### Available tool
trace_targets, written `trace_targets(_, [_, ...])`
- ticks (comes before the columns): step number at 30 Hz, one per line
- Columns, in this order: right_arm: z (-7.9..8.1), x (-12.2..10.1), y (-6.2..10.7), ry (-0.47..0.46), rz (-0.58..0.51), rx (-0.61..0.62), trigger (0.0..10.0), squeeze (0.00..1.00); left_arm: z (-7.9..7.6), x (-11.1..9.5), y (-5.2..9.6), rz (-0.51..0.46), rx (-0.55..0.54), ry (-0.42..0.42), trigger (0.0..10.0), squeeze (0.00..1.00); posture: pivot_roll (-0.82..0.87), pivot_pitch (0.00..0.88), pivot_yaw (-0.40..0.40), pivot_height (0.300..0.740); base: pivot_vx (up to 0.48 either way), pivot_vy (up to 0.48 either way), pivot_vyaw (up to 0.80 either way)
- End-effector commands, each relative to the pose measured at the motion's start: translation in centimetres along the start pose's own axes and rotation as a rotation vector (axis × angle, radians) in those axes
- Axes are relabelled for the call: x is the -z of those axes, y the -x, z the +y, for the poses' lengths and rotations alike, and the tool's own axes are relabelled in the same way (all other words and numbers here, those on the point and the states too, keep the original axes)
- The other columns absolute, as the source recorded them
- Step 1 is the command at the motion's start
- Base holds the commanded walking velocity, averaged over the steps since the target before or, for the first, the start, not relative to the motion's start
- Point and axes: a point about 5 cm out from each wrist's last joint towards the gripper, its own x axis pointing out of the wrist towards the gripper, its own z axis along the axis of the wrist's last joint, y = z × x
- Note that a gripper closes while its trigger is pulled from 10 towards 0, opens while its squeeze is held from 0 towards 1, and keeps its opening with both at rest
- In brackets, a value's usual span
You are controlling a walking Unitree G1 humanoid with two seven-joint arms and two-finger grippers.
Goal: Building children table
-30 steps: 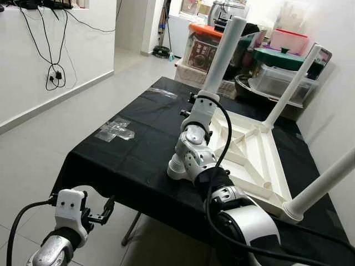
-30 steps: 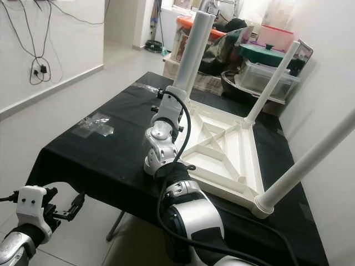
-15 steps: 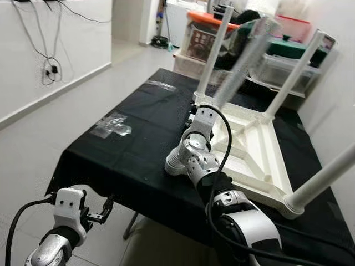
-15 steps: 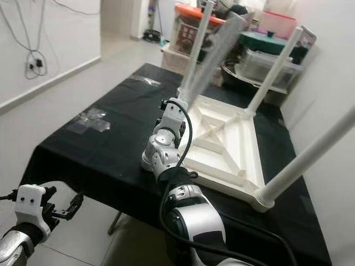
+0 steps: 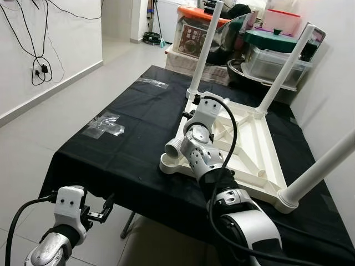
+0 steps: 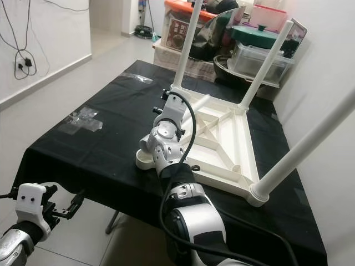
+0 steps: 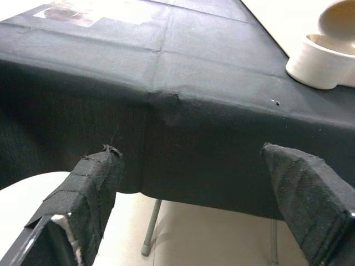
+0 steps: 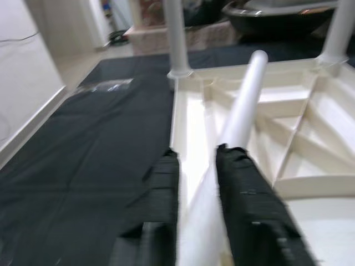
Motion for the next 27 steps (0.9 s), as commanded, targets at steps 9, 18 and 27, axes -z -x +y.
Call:
trace_targets(9, [-1.6,0.5,-0.7,0.023,0.043,-0.021,0.8,0.0,0.4,0.1,0.1,0.006,-0.02,-0.014,10.0,0.0,0.15,0.0,-0.189,0.74,0.0,0.0,0.0])
trace_targets(18, [-2.9,-0.7,-0.2,0.089,-0.03,-0.163,10.0,1.0,1.5,-1.4,-0.8,-0.053,-0.156,-0.064,10.0,0.0,0.11,0.0,-0.147,0.74,0.0,0.0,0.0])
trace_targets(27, [-6.6,-2.1,0.6,0.196,-0.143,-0.154,10.0,1.0,0.8,-2.2,-1.5,-0.096,-0.199,-0.135,10.0,0.0,0.01,0.0,-0.081,0.74,0.0,0.0,0.0])
